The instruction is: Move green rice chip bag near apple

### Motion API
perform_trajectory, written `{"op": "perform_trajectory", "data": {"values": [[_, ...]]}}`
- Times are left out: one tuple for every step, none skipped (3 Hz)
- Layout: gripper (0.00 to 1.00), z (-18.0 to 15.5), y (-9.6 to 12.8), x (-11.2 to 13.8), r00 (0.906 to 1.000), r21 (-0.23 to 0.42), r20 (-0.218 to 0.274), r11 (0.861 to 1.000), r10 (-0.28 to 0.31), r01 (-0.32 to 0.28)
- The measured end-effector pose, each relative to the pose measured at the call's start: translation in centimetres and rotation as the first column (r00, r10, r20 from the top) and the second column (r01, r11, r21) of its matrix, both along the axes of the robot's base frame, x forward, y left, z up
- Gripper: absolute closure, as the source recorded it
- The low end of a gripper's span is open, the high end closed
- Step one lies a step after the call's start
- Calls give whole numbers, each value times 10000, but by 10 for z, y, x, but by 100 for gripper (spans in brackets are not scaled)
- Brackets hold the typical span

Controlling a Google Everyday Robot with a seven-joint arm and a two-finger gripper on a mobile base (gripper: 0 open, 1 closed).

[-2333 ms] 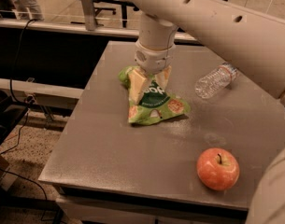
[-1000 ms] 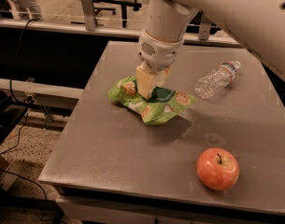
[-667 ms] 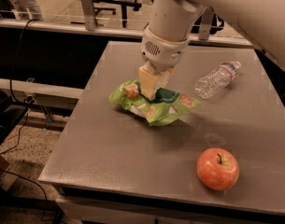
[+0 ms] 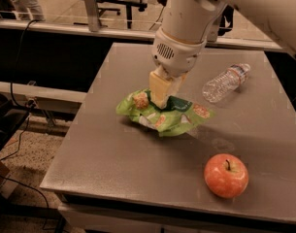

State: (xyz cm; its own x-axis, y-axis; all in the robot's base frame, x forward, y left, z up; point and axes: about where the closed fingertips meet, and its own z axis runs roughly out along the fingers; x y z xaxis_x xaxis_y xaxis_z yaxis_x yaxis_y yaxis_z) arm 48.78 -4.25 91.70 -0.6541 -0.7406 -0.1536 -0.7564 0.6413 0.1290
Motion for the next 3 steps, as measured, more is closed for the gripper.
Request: {"op": "perform_trajectory", "data": {"values": [[62, -1, -5, -10, 9999, -5, -101, 10000, -72, 72], [39, 0, -13, -19, 9996, -46, -183, 9998, -209, 208], [17, 0, -20, -26, 9992, -94, -234, 9994, -324, 322]]}}
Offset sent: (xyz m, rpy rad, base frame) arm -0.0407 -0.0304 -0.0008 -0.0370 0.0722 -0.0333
